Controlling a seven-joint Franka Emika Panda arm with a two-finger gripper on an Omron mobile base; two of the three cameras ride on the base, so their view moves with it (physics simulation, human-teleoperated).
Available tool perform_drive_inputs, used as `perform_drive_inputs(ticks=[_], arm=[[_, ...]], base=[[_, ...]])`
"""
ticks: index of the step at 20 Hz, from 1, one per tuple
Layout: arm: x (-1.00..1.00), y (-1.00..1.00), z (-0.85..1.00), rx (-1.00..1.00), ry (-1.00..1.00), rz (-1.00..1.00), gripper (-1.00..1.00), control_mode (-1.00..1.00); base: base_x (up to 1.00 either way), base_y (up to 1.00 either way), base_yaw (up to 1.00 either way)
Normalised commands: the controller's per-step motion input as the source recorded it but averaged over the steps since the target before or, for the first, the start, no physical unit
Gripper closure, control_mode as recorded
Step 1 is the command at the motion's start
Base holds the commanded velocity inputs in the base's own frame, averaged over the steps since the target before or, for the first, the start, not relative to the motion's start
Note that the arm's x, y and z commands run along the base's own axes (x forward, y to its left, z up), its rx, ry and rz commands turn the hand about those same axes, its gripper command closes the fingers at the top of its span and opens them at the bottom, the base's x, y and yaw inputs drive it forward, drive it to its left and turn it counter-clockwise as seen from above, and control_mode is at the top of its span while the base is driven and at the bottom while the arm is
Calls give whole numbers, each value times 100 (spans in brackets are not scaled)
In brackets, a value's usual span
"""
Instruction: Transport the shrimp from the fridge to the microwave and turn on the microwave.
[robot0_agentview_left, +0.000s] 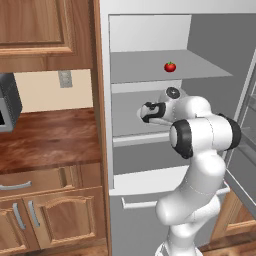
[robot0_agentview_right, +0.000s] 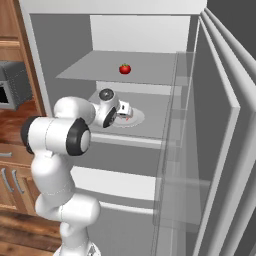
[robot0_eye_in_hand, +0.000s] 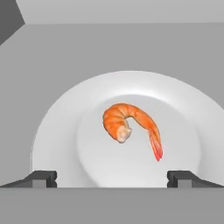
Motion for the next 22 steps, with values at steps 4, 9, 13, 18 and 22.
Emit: perform_drive_inputs(ticks=[4,9,13,18,22], arm=[[35,0,-25,1,0,0,-100,-100],[37,0,-15,1,0,0,-100,-100],[37,-3,-12,2,0,0,-100,-100],[37,-4,-13,2,0,0,-100,-100],[32,0,-21,0,0,0,-100,-100]], base=[[0,0,0],[0,0,0],[0,0,0],[0,0,0],[0,0,0]])
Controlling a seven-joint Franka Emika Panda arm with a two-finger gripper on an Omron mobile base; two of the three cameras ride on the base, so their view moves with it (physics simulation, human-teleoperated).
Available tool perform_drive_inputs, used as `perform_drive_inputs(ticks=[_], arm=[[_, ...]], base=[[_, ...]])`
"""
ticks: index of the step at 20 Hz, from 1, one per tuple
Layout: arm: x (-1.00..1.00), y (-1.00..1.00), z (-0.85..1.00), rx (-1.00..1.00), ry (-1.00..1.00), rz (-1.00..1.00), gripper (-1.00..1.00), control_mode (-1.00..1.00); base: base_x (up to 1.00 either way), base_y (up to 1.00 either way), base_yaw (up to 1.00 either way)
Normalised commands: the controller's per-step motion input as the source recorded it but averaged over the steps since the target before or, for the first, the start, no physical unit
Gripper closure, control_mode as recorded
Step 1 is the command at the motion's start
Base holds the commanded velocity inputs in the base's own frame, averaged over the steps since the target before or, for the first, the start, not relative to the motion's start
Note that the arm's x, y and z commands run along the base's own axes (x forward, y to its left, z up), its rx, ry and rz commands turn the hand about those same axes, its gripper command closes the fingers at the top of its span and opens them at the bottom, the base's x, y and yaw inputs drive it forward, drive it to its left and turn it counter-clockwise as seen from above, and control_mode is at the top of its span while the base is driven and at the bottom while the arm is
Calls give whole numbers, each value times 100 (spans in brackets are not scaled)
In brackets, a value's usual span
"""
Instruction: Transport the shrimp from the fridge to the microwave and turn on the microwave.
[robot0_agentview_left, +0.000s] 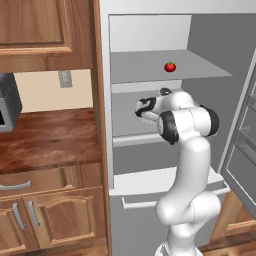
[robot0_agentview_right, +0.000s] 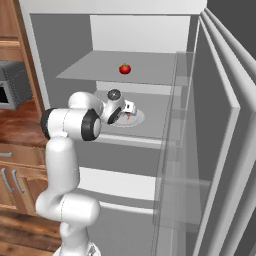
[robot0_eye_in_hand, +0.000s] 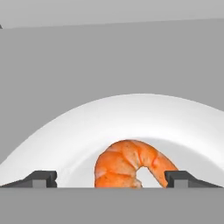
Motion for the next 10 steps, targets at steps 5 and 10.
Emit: perform_drive_inputs(ticks=[5,10], arm=[[13,0,-32,0,1,0,100,-100],[0,0,-50,1,7,-1,100,-100]], base=[[0,0,0],[0,0,0]])
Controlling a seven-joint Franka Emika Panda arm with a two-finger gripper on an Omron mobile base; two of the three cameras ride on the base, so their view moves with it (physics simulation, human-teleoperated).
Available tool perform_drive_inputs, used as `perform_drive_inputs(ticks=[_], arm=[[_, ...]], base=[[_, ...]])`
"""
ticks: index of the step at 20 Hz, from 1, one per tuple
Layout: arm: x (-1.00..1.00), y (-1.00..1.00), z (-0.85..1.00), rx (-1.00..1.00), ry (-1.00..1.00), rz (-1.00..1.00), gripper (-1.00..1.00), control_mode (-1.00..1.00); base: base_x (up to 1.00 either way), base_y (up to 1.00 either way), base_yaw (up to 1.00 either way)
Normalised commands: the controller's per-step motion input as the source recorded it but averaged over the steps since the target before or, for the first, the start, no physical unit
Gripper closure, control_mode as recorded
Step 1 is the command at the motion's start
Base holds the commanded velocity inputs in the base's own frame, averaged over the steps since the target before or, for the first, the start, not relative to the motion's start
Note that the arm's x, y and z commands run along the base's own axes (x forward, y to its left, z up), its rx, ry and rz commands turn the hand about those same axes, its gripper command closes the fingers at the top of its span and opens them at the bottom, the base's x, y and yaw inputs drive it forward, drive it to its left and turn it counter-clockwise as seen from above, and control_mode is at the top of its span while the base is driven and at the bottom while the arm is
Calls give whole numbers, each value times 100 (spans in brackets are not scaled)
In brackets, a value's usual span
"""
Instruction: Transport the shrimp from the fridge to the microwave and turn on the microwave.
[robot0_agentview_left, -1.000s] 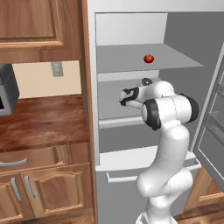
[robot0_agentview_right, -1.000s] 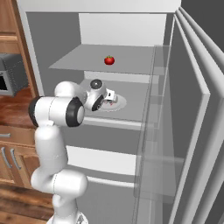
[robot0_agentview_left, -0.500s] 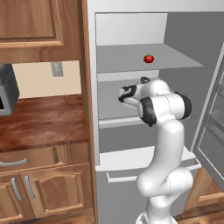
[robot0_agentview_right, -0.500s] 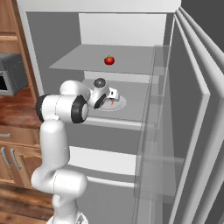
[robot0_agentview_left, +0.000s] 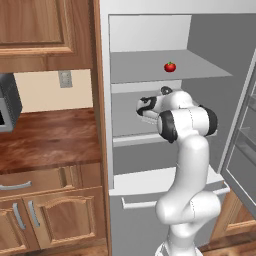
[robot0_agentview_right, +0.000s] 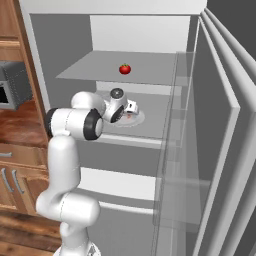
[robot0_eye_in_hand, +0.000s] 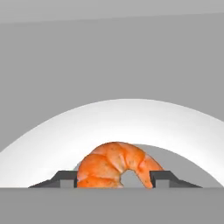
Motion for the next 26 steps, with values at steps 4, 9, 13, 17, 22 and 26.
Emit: perform_drive_inputs(ticks=[4,9,13,17,22,26], arm=[[0,0,-64,3,13,-11,100,-100],[-2,0,-62,5,5,-11,100,-100],[-41,0,-26,8,-16,-5,100,-100],[-78,0,-47,7,-60,0,100,-100],[-71,-7,-59,7,-63,4,100,-100],[-86,-34,3,13,-52,8,100,-100]], base=[[0,0,0],[0,0,0],[0,0,0],[0,0,0],[0,0,0],[0,0,0]])
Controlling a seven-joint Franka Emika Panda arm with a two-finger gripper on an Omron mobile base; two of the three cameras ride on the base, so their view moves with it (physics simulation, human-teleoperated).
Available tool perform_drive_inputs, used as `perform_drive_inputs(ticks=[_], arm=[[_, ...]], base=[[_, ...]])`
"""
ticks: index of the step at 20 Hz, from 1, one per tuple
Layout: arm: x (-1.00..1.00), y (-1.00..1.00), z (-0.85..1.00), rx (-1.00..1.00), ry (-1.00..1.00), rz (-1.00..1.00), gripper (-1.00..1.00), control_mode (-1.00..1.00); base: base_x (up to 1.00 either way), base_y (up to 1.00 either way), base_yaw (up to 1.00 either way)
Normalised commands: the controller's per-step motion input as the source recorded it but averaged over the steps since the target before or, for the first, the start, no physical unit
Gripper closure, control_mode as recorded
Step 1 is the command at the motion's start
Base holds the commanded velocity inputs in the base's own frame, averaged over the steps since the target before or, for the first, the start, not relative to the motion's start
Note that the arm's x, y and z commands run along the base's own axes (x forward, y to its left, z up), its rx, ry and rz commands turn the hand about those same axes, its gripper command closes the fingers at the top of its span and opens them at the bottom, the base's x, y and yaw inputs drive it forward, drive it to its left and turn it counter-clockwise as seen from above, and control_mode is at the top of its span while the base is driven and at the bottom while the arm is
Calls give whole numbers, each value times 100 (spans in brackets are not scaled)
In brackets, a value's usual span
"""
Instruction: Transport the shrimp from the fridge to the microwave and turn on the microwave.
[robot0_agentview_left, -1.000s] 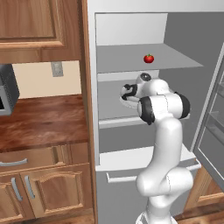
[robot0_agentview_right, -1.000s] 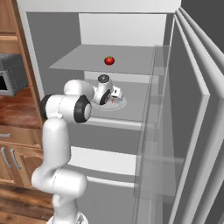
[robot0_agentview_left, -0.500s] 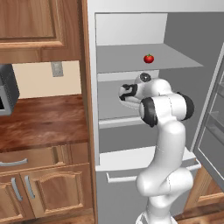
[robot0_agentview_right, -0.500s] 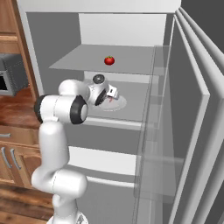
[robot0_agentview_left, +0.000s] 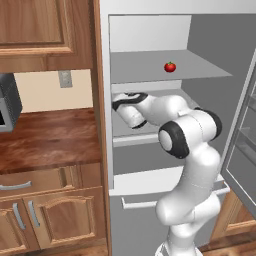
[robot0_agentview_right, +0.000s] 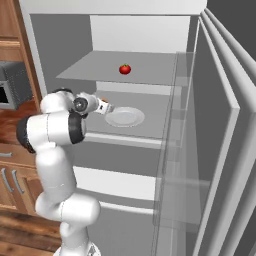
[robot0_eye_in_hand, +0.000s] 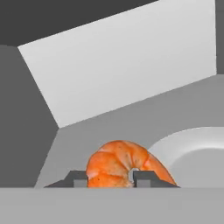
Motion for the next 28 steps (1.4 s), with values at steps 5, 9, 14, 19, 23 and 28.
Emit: perform_drive_inputs(ticks=[5,9,14,19,23,28], arm=[[-87,-68,88,21,-32,6,100,-100],[-97,-81,49,19,-9,5,100,-100],[-100,-84,6,16,3,3,100,-100],[-100,-67,9,12,15,1,100,-100],[-99,-38,16,3,28,1,100,-100],[-76,-4,43,0,43,0,100,-100]], base=[[0,0,0],[0,0,0],[0,0,0],[0,0,0],[0,0,0],[0,0,0]])
